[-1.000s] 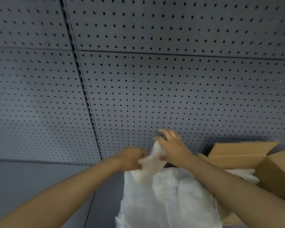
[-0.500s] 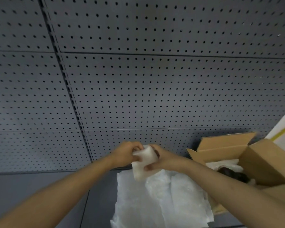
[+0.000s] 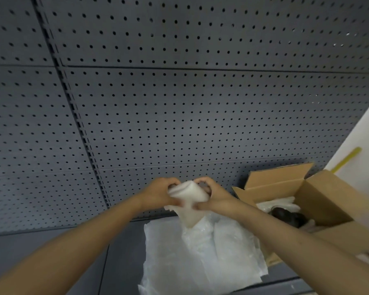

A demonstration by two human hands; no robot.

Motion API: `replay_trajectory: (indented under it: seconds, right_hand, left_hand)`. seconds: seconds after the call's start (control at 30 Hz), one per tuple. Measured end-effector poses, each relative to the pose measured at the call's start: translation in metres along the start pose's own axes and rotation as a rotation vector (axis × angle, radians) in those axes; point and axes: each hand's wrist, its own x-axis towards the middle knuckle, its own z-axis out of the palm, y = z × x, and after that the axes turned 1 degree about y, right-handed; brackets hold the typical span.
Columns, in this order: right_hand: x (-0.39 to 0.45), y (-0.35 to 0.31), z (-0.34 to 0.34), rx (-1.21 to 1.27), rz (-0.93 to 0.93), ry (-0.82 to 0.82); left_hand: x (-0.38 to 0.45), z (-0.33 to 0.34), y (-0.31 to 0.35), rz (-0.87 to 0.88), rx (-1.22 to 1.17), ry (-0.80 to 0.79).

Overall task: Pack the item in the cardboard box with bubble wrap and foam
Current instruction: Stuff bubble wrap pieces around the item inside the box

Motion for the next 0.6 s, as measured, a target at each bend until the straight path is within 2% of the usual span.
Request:
replay_trajectory:
  seconds: [0.1,0.2,0.3,0.43,0.6]
  right_hand:
    - [-0.005,0.001,-0.016,0.126,0.039,0.131]
    - [-0.013,0.005,-0.032,0.264,0.075,0.119]
    - [-0.02,0.009,-0.044,0.392,0.086,0.107]
    - [-0.035,0.016,-0.068,0.452,0.078,0.195]
    - [-0.054,0.028,-0.119,0.266,0.021,0.307]
  left_hand:
    - [0.006,0.003,0.007,-0.061,-0.234,0.093]
    - [0.016,0.01,0.022,-0.084,-0.449,0.168]
    - [0.027,0.022,0.04,-0.07,-0.57,0.141]
    - [0.042,0.042,0.061,-0.049,-0.622,0.083]
    - [0.062,0.075,0.096,-0.016,-0.535,0.01]
